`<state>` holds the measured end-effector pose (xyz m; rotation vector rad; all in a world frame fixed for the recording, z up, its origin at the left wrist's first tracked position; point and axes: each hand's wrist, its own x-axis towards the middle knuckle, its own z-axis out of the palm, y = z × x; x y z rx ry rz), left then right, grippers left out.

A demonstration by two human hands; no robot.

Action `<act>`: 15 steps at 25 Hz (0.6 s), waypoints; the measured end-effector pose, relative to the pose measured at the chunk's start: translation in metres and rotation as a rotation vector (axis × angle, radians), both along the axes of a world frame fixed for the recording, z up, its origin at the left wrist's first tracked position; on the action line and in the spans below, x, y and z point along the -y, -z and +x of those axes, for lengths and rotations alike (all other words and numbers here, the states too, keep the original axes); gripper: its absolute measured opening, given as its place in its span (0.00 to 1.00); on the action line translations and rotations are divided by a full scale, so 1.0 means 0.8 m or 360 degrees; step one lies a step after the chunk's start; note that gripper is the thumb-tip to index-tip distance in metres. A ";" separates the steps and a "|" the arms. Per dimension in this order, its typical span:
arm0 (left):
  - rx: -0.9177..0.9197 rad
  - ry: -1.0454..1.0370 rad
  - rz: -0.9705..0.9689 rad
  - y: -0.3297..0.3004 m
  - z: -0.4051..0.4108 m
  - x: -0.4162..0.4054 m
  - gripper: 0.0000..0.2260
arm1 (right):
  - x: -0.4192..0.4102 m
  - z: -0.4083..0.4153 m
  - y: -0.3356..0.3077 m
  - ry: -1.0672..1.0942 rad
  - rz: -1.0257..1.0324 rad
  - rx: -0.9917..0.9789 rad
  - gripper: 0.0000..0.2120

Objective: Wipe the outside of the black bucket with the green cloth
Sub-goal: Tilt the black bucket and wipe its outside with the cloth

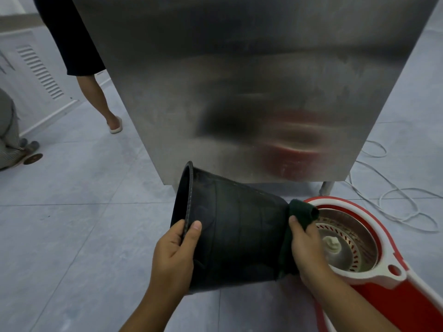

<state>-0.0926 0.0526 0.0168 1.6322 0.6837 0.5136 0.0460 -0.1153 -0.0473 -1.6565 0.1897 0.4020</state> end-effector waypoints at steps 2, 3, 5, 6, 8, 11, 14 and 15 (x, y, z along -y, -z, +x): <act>0.0004 0.0040 -0.0035 -0.003 -0.001 -0.004 0.15 | 0.004 0.004 -0.006 0.0155 0.0235 -0.0199 0.18; 0.0002 0.0045 0.0020 -0.005 -0.003 -0.005 0.14 | 0.005 0.005 -0.006 0.0212 0.0335 -0.0273 0.18; 0.0050 0.0120 0.0170 -0.005 -0.007 -0.004 0.11 | 0.005 0.005 -0.008 0.0342 0.0487 -0.0370 0.15; 0.0074 0.0210 0.0195 -0.005 -0.009 -0.005 0.13 | 0.006 0.007 -0.008 0.0418 0.0581 -0.0403 0.13; 0.0055 0.0426 0.0050 -0.009 -0.014 -0.011 0.26 | 0.008 0.011 -0.010 0.0532 0.0768 -0.0442 0.10; 0.0064 0.0471 -0.0239 -0.012 -0.013 -0.028 0.29 | 0.008 0.004 -0.017 0.0537 0.0863 -0.0486 0.06; 0.0105 0.0371 -0.0085 -0.010 -0.009 -0.028 0.16 | 0.007 -0.007 -0.017 0.0567 0.0913 -0.0495 0.03; 0.0085 0.0411 -0.0036 -0.008 -0.010 -0.026 0.15 | 0.008 -0.007 -0.016 0.0605 0.0918 -0.0500 0.03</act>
